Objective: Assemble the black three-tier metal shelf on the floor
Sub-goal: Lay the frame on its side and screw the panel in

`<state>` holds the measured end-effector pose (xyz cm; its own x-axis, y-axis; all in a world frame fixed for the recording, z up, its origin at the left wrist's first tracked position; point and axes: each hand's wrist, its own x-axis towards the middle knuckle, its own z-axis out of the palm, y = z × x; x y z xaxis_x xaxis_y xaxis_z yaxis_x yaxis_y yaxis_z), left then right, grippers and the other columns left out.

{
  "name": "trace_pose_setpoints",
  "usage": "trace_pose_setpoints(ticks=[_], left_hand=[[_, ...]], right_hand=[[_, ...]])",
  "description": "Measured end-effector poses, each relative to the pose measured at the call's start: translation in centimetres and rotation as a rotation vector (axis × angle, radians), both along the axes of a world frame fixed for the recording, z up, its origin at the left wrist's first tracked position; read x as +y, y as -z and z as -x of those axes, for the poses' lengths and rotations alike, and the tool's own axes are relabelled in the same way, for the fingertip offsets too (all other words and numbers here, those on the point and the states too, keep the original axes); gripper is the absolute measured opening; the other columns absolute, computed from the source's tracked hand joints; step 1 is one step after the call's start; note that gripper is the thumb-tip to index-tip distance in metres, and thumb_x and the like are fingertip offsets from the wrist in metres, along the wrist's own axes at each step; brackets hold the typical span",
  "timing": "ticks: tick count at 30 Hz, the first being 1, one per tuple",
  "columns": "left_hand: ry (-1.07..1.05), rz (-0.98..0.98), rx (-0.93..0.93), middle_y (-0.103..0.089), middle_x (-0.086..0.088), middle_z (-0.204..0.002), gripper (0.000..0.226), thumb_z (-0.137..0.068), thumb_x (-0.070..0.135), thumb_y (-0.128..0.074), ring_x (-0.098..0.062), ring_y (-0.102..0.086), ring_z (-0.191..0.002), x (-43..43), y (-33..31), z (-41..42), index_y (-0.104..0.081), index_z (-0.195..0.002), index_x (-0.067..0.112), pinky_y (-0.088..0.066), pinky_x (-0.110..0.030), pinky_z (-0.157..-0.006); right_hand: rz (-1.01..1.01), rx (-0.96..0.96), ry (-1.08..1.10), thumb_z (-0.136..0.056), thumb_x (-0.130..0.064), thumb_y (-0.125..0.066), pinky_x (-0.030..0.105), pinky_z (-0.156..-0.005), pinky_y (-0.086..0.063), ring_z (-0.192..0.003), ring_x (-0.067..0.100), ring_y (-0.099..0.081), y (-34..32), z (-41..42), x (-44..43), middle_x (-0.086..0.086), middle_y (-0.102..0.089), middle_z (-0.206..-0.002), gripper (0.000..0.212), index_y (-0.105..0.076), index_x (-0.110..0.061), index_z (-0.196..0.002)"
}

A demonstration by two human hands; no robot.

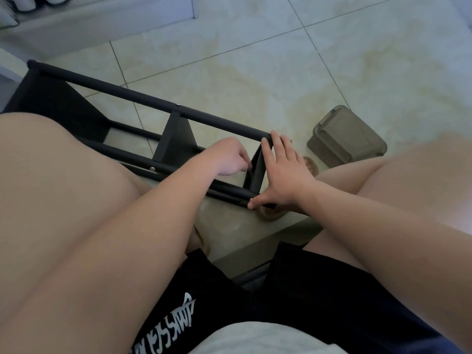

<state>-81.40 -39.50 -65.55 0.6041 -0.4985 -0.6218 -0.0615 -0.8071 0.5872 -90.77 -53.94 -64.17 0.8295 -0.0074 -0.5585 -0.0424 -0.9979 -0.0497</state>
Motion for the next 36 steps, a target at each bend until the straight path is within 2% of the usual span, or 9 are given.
trace_pose_setpoints(ticks=[3,4,7,10,14,18,22,28,36], left_hand=[[-0.093,0.020,0.132,-0.075,0.008,-0.092,0.026,-0.086,0.020,-0.069,-0.011,-0.064,-0.091,-0.3,0.1,-0.7,-0.076,-0.066,0.035,-0.049,-0.029,-0.081],[-0.154,0.029,0.184,-0.075,0.006,-0.091,0.025,-0.086,0.018,-0.068,-0.011,-0.065,-0.086,-0.3,0.4,-0.9,-0.077,-0.067,0.033,-0.049,-0.028,-0.075],[-0.348,0.066,0.369,-0.077,0.001,-0.087,0.012,-0.093,0.016,-0.063,-0.007,-0.072,-0.079,-0.4,1.1,-1.0,-0.075,-0.092,0.019,-0.053,-0.026,-0.068],[-0.442,0.112,0.447,-0.076,0.003,-0.076,0.012,-0.099,0.015,-0.059,-0.006,-0.073,-0.072,-0.7,1.3,-1.0,-0.071,-0.095,0.017,-0.055,-0.024,-0.067],[-0.533,0.153,0.427,-0.077,-0.001,-0.084,0.011,-0.096,0.016,-0.064,-0.007,-0.072,-0.075,-0.8,1.7,-1.1,-0.069,-0.106,0.017,-0.054,-0.025,-0.074],[-0.541,0.157,0.394,-0.076,0.003,-0.075,0.008,-0.095,0.022,-0.066,-0.005,-0.070,-0.067,-1.2,1.8,-1.0,-0.069,-0.102,0.020,-0.053,-0.028,-0.080],[-0.510,0.124,0.335,-0.076,0.003,-0.078,0.011,-0.094,0.023,-0.063,-0.008,-0.071,-0.073,-1.4,1.7,-1.2,-0.072,-0.098,0.018,-0.051,-0.027,-0.072],[-0.453,0.103,0.321,-0.075,0.008,-0.069,0.012,-0.095,0.024,-0.062,-0.010,-0.071,-0.077,-1.3,2.0,-0.8,-0.072,-0.090,0.020,-0.049,-0.027,-0.069],[-0.441,0.074,0.334,-0.076,0.008,-0.071,0.013,-0.095,0.023,-0.061,-0.008,-0.071,-0.077,-1.0,1.8,-0.9,-0.072,-0.099,0.017,-0.049,-0.026,-0.069]], right_hand=[[-0.018,-0.019,-0.001,-0.054,-0.092,-0.067,0.053,-0.126,-0.006,-0.154,0.034,0.021,0.0,0.0,0.2,0.012,0.026,-0.166,0.157,0.019,-0.013,-0.159],[-0.026,-0.021,0.001,-0.054,-0.092,-0.067,0.054,-0.126,-0.007,-0.154,0.033,0.021,0.1,0.0,0.2,0.011,0.026,-0.166,0.157,0.019,-0.014,-0.159],[-0.040,-0.024,0.007,-0.054,-0.092,-0.067,0.054,-0.126,-0.007,-0.154,0.033,0.021,0.1,-0.2,0.3,0.011,0.027,-0.166,0.156,0.018,-0.014,-0.159],[-0.043,-0.011,0.016,-0.053,-0.092,-0.067,0.055,-0.126,-0.007,-0.154,0.033,0.021,0.1,-0.4,0.1,0.009,0.028,-0.165,0.157,0.019,-0.015,-0.159],[-0.040,-0.005,0.014,-0.053,-0.092,-0.067,0.055,-0.125,-0.007,-0.153,0.033,0.022,0.1,-0.5,0.1,0.009,0.028,-0.165,0.157,0.019,-0.014,-0.159],[-0.045,-0.008,0.016,-0.053,-0.092,-0.067,0.055,-0.125,-0.007,-0.154,0.032,0.022,0.1,-0.5,0.1,0.009,0.028,-0.165,0.157,0.019,-0.015,-0.159],[-0.050,-0.005,0.020,-0.054,-0.091,-0.069,0.055,-0.125,-0.005,-0.153,0.032,0.023,0.2,-0.5,0.2,0.009,0.029,-0.165,0.157,0.020,-0.015,-0.159],[-0.058,-0.011,0.029,-0.053,-0.091,-0.069,0.055,-0.125,-0.004,-0.153,0.032,0.023,0.3,-0.5,0.2,0.009,0.029,-0.165,0.158,0.020,-0.016,-0.159],[-0.051,-0.010,0.022,-0.051,-0.093,-0.068,0.056,-0.125,-0.003,-0.153,0.032,0.024,0.4,-0.5,0.1,0.009,0.029,-0.165,0.159,0.020,-0.015,-0.159]])
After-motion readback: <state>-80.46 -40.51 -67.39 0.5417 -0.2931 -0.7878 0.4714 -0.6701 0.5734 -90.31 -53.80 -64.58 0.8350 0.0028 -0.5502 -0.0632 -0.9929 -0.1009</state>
